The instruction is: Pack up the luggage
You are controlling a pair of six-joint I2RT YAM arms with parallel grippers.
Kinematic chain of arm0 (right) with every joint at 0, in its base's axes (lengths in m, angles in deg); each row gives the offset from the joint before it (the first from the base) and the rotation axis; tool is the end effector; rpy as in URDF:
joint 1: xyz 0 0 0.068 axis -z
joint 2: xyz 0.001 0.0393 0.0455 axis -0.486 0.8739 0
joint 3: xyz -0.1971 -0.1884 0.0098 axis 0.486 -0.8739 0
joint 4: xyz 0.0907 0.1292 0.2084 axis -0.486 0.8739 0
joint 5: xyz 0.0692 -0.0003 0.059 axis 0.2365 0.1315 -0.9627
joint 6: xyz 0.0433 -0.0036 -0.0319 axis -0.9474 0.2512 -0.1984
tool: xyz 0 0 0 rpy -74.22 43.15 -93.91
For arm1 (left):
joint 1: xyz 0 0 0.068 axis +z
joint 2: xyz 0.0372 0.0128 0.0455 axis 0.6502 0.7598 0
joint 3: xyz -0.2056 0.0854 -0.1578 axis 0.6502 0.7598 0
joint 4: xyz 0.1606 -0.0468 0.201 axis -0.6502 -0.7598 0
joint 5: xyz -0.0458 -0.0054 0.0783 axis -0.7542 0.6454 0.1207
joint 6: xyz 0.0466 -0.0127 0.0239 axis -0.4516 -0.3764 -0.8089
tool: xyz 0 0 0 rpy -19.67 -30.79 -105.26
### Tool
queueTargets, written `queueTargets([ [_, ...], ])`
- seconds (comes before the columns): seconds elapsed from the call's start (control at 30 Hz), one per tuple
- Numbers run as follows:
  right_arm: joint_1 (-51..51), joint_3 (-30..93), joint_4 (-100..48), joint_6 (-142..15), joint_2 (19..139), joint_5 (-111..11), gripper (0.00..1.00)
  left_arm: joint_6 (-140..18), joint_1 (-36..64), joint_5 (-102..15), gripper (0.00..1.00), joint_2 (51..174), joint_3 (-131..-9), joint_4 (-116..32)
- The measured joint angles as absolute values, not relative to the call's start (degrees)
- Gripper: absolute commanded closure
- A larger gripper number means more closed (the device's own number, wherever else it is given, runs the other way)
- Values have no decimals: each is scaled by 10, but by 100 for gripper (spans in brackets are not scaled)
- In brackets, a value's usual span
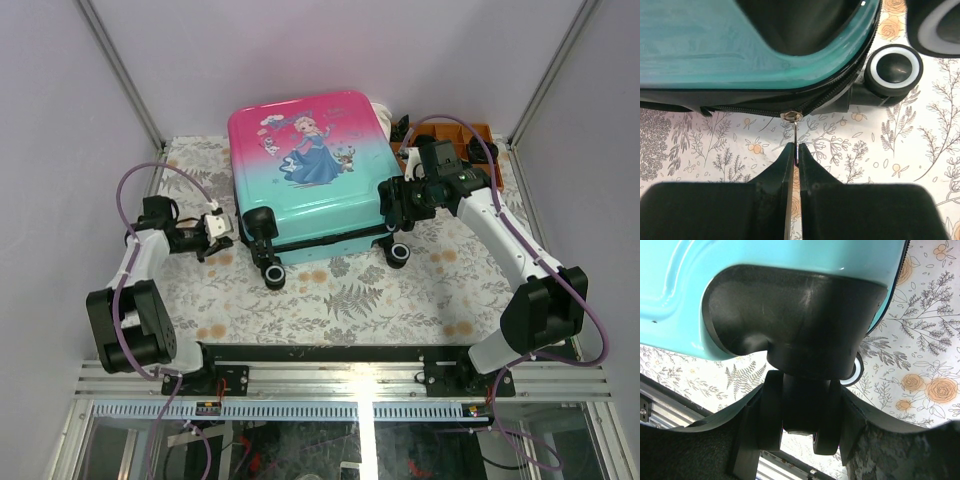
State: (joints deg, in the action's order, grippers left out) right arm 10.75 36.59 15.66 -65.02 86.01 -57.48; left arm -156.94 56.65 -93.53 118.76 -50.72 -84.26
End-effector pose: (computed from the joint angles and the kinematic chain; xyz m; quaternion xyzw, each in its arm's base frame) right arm 0.3130 0.1131 0.3227 -0.1242 0.9229 0.1959 0.3072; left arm 0.2580 0.0431 0.2221 0.5560 0.6617 -0.1837 0.4682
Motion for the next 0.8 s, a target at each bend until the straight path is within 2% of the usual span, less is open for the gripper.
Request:
queueTargets([
  [0.3,109,365,157,-657,860,-575,100,-1499,509,-914,100,1083,-451,-843],
  [0.8,117,362,159,-671,860,-572,100,-1203,306,-823,100,868,-286,-655],
])
